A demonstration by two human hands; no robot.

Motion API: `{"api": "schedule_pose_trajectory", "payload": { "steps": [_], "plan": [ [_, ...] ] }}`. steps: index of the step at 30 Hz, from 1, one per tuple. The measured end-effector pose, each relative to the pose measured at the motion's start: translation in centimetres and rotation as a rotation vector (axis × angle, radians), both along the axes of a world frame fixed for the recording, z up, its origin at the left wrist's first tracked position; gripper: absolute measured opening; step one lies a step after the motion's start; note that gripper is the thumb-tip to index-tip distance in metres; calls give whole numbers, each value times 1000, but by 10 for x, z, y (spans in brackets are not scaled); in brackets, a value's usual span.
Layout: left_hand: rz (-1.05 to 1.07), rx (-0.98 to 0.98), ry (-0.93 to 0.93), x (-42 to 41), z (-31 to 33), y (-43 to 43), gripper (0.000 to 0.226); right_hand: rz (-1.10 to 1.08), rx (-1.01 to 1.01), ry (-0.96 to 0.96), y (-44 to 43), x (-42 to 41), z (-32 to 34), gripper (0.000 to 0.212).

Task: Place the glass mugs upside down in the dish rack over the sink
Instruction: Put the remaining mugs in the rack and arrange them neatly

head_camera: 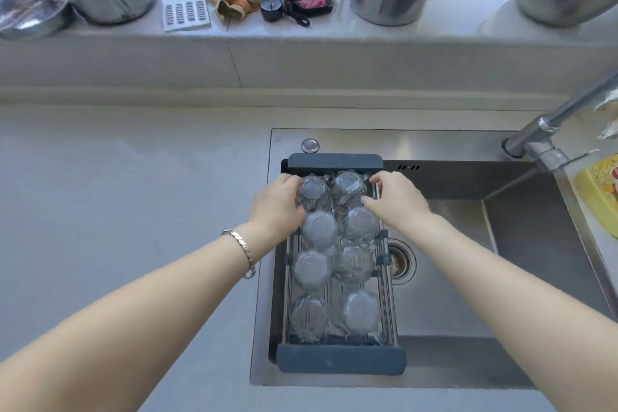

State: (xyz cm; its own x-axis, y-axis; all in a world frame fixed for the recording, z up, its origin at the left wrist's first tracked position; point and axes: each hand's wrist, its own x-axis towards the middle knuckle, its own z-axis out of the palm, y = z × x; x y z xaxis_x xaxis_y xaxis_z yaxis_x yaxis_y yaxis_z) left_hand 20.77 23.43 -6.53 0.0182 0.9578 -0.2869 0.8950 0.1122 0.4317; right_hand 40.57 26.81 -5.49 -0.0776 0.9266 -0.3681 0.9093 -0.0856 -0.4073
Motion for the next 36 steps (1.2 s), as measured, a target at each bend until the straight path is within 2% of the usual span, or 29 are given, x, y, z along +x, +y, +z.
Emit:
{"api": "schedule_pose_trajectory", "payload": {
  "steps": [5, 7, 13, 19, 22, 24, 26, 29, 31, 34, 36],
  "plan": [
    [-91, -101, 72, 8, -23, 40, 46, -18, -129, -107, 32, -26, -38, 77],
    [-87, -144, 53, 13, -35, 45, 50, -41, -138, -131, 32, -30, -53, 83],
    [-12, -109, -98, 15, -54, 49, 60, -158, 55, -98, 18, -29, -77, 73],
    [-36, -100, -153, 5, -51, 46, 67, -196, -8, 74, 19, -27, -76, 76],
    [-61, 18, -71, 6, -39, 35, 53, -243, -44, 225, 15, -15, -67, 79],
    [-63, 77, -16, 10, -33, 20, 39, -260, -9, 178, 4, -3, -61, 75],
    [-43, -65, 18, 18, -31, 3, 43, -213, -65, 130, -9, 6, -58, 77],
    [-58, -271, 93, 35, -39, -15, 65, -56, -156, 57, -26, 3, -64, 85],
    [-17, -289, 113, 44, -44, -20, 70, -47, -102, 11, -29, -3, -71, 78],
    [56, -261, 132, 50, -44, -17, 63, -159, -29, 19, -34, -9, -75, 72],
    [25, -252, 157, 49, -41, -14, 59, -187, -17, 20, -37, -9, -78, 74]
  ]
}}
